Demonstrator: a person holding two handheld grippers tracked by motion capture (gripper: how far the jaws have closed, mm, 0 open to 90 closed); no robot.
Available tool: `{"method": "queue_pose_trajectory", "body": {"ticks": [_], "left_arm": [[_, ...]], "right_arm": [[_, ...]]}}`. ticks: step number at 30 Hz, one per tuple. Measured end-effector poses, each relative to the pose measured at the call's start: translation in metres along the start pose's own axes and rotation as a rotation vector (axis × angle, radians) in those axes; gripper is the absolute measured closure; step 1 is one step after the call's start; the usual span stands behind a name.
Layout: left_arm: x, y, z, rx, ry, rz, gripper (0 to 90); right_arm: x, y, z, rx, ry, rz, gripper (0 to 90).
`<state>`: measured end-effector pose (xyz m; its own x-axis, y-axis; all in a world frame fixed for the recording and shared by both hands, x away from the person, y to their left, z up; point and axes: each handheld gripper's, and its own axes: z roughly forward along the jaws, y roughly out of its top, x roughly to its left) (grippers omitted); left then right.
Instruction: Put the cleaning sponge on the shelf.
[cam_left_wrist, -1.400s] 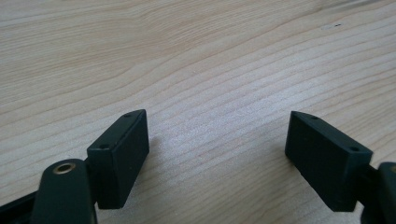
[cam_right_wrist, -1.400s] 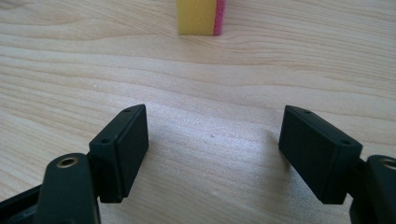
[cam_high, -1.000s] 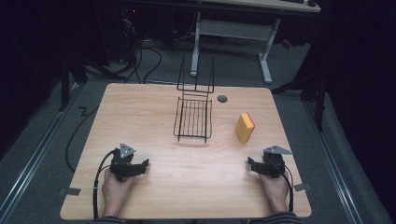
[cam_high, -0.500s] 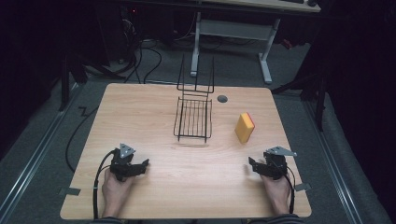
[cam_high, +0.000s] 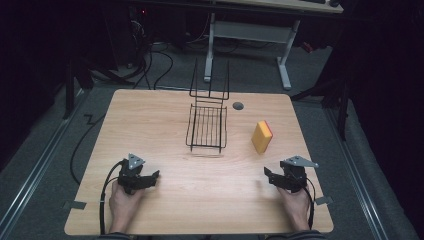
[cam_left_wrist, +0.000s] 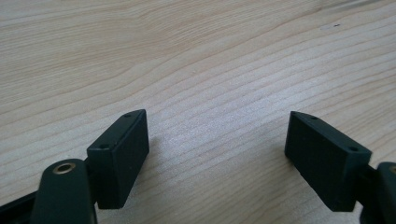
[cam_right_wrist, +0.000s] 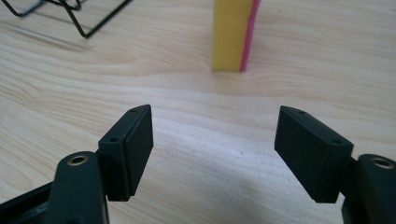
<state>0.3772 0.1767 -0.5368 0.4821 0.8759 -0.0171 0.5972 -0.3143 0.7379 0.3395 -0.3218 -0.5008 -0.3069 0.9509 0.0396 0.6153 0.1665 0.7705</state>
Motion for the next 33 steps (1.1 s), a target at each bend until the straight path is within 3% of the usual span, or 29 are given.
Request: {"method": "queue_pose_trajectory", "body": {"ticks": [12,33], "left_arm": [[0.0,0.0,0.0,0.0,-0.001,0.002,22.2],[0.0,-0.001,0.0,0.0,-0.005,0.007,22.0]], "right_arm": [[0.0,0.022,-0.001,-0.036,0.03,0.008,29.1],[0.0,0.058,0.016,-0.068,-0.003,0.018,30.0]]}}
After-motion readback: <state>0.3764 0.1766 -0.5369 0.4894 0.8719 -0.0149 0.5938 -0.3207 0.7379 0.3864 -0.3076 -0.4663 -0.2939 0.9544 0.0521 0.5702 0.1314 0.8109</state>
